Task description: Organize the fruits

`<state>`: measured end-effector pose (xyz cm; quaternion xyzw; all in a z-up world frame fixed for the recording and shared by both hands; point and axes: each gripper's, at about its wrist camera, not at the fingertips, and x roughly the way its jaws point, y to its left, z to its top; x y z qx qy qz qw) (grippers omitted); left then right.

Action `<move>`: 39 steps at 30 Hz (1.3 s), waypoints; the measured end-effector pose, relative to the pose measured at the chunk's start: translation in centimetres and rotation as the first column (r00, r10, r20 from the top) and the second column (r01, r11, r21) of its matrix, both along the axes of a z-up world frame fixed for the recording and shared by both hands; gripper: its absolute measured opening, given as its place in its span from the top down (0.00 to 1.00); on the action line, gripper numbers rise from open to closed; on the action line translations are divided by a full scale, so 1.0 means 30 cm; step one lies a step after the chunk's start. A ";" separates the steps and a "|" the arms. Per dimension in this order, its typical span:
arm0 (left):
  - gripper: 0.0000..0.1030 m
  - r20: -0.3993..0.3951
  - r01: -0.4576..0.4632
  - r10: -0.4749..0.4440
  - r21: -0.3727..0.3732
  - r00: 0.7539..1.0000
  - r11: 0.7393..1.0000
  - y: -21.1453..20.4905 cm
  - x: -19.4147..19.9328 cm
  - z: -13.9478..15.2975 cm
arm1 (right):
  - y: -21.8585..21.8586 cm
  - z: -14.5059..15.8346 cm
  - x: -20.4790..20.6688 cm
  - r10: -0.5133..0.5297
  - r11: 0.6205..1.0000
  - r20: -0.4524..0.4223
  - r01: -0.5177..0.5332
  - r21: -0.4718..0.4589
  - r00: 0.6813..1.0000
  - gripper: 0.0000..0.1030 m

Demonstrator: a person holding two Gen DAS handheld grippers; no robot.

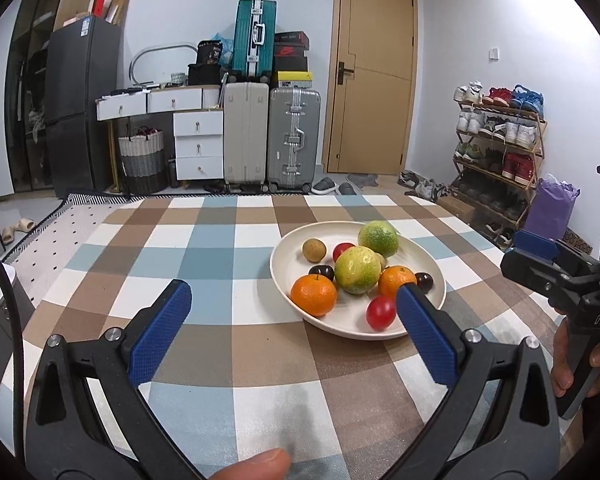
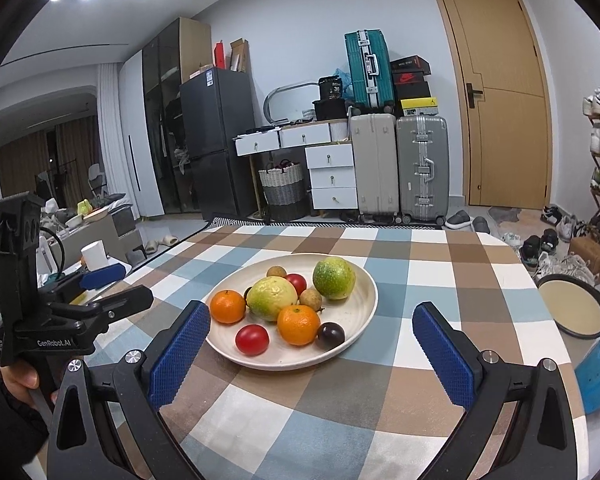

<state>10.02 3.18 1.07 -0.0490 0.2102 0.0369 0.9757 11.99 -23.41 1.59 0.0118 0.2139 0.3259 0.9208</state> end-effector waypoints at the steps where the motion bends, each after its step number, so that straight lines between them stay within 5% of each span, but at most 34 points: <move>1: 0.01 0.002 0.003 -0.003 -0.005 1.000 1.000 0.000 -0.003 -0.001 | 0.000 0.000 -0.001 0.001 1.000 0.000 -0.001 0.002 1.000 0.00; 39: 0.01 0.016 0.030 -0.031 0.015 0.999 0.999 -0.025 -0.009 0.004 | -0.002 0.002 0.001 0.000 1.000 0.009 0.001 -0.007 1.000 0.00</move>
